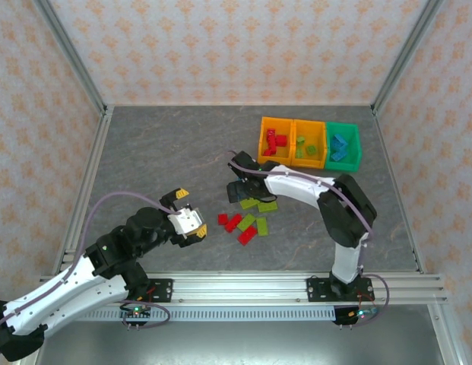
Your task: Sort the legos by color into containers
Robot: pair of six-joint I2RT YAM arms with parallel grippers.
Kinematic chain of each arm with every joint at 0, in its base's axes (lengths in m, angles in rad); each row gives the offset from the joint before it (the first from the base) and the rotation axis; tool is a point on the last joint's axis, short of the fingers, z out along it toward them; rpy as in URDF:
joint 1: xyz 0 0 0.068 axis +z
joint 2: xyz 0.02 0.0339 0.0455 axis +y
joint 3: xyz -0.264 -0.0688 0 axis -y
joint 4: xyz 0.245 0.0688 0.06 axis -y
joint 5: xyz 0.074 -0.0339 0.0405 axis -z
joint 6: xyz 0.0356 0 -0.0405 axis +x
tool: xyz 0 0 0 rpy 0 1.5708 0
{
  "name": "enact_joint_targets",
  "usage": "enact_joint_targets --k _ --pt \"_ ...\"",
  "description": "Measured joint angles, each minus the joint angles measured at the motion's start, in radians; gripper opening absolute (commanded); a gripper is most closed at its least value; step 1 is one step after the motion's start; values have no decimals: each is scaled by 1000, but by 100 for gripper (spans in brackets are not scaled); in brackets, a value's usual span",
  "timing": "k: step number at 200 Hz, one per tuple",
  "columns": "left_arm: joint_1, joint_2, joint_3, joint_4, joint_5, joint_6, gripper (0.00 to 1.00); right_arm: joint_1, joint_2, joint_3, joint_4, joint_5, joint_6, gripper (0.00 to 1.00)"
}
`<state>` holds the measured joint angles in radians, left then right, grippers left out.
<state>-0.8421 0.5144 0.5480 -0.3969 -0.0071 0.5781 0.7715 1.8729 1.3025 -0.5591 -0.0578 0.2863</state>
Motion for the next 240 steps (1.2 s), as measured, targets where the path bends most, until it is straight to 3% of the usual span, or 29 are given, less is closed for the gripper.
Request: enact_joint_targets --k 64,99,124,157,190,218,240 --pt "0 0 0 0 0 0 100 0 114 57 21 -2 -60 80" --pt "1 -2 0 0 0 0 100 0 118 58 23 -5 -76 64" --pt "1 -4 0 0 0 0 100 0 110 51 29 -5 -70 58" --pt "1 -4 0 0 0 0 100 0 -5 -54 57 -11 -51 56" --pt "1 -4 0 0 0 0 100 -18 -251 -155 104 16 -9 52" --pt "1 -4 0 0 0 0 100 -172 -433 -185 161 56 48 51" --pt "1 -5 0 0 0 0 100 -439 -488 -187 217 55 113 51"
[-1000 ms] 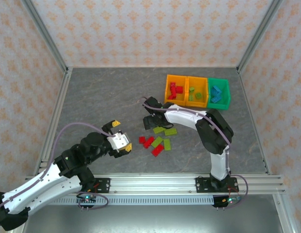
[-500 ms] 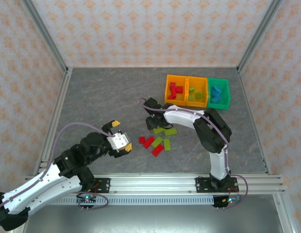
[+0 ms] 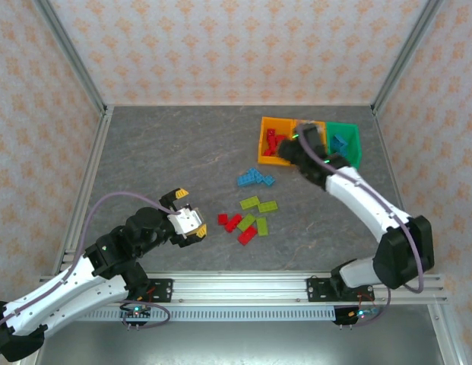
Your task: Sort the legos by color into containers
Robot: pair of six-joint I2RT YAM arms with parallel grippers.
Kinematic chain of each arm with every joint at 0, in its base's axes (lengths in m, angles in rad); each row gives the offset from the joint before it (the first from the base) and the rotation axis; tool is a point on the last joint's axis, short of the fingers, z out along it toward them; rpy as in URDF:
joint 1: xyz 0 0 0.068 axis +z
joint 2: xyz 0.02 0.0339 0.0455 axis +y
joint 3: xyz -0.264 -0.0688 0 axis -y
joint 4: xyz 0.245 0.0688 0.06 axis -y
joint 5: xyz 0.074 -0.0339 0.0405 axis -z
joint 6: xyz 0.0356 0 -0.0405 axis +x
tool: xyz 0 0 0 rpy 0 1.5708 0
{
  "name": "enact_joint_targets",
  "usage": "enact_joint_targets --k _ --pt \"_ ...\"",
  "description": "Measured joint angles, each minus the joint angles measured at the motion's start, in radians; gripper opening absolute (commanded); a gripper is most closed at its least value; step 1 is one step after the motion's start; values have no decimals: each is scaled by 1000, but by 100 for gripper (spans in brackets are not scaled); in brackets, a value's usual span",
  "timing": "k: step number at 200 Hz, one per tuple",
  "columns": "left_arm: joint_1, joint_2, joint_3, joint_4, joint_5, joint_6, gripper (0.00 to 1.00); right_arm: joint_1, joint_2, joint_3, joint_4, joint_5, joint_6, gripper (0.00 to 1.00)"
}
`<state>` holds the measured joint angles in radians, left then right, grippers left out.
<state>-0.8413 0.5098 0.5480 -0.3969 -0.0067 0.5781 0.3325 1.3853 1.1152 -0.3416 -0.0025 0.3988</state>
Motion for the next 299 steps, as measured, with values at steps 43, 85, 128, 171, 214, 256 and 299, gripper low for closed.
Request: enact_joint_targets --k 43,85,128,171,214,256,299 --pt "0 -12 0 0 3 0 100 -381 224 161 -4 -44 92 53" --pt "0 -16 0 0 3 0 100 -431 501 438 -121 -103 101 92" --pt "0 -19 0 0 3 0 100 -416 431 419 -167 -159 95 99" --pt "6 -7 0 0 8 0 100 -230 72 82 -153 -170 86 99" --pt "17 15 0 0 18 0 100 176 -82 -63 -157 -179 27 99" --pt "18 30 1 0 29 0 100 369 73 -82 -224 -117 -21 100" --pt "20 36 1 0 30 0 100 375 171 -141 -260 -115 -87 99"
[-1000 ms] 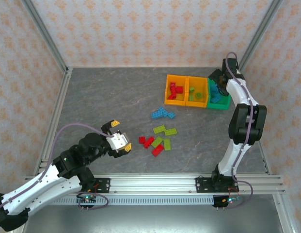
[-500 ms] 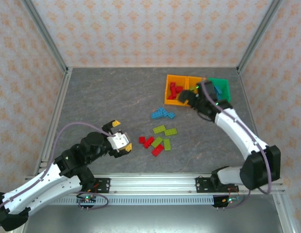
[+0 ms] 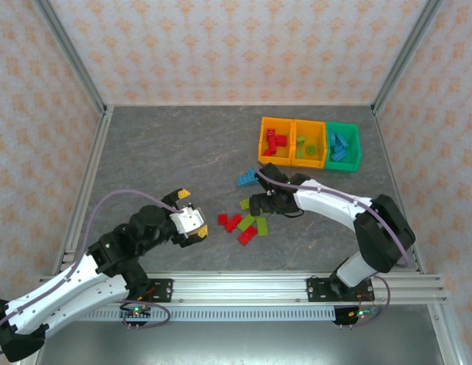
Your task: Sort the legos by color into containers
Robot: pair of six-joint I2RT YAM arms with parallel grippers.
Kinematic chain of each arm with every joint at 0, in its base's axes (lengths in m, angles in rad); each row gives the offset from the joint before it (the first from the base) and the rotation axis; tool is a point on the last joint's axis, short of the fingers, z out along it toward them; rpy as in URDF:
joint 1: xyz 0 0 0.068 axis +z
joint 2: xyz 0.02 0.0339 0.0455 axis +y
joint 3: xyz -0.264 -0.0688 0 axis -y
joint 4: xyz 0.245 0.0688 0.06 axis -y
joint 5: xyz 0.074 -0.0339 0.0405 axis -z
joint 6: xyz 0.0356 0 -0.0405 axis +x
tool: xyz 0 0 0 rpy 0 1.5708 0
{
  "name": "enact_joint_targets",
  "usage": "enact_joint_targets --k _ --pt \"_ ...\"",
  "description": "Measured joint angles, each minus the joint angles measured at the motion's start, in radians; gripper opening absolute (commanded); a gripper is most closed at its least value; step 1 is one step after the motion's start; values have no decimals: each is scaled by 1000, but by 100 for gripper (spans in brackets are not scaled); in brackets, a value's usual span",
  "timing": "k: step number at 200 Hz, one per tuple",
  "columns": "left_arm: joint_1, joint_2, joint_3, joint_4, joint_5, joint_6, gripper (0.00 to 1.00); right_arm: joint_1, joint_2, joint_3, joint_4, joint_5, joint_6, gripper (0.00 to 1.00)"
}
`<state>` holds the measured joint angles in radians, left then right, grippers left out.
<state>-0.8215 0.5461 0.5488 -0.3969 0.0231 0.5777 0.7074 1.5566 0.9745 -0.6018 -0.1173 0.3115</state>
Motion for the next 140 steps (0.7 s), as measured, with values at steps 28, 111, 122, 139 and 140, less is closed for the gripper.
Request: enact_joint_targets --k 28,111,122,139,140 --pt "0 0 0 0 0 0 100 1 58 0 3 33 -34 97" --pt "2 0 0 0 4 0 100 2 179 42 57 50 -51 69" --pt "5 -1 0 0 5 0 100 4 181 43 59 50 -42 63" --pt "6 -1 0 0 6 0 100 5 172 45 52 56 -37 56" --pt "6 -1 0 0 6 0 100 5 172 44 53 57 -33 56"
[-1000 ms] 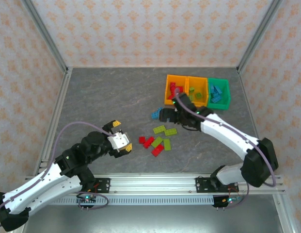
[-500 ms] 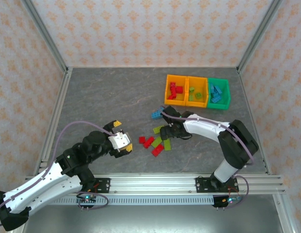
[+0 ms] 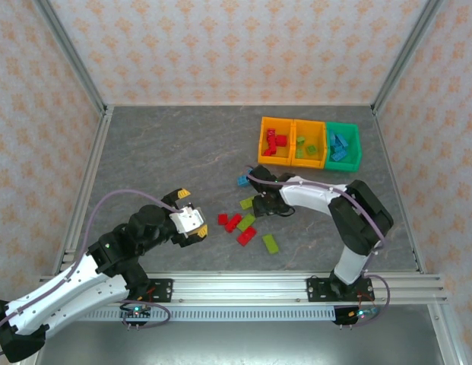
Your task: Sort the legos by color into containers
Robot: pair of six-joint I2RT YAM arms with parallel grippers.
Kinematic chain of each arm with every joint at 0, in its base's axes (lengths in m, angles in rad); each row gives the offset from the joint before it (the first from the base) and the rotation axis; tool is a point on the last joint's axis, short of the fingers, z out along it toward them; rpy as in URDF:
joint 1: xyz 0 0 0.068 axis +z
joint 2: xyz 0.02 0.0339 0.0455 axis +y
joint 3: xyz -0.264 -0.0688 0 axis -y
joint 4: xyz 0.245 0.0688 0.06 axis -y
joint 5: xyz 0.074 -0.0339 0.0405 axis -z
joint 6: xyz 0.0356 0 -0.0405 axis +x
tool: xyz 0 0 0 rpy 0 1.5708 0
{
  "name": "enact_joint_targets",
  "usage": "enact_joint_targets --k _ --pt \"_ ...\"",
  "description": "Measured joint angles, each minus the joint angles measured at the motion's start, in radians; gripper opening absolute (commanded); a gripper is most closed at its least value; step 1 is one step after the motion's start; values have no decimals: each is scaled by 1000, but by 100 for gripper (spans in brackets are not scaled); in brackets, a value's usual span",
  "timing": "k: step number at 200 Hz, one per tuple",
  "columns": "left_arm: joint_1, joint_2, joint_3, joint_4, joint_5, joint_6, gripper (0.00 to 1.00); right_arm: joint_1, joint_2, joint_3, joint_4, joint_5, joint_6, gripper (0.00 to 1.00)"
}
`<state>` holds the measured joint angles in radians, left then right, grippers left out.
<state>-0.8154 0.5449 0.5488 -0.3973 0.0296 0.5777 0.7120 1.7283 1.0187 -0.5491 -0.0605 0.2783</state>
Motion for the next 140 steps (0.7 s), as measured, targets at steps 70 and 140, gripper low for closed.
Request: enact_joint_targets --k 70,140 --pt "0 0 0 0 1 0 100 -190 -460 -133 98 101 109 50" --pt "0 14 9 0 -13 -32 100 -584 50 393 138 51 121 52"
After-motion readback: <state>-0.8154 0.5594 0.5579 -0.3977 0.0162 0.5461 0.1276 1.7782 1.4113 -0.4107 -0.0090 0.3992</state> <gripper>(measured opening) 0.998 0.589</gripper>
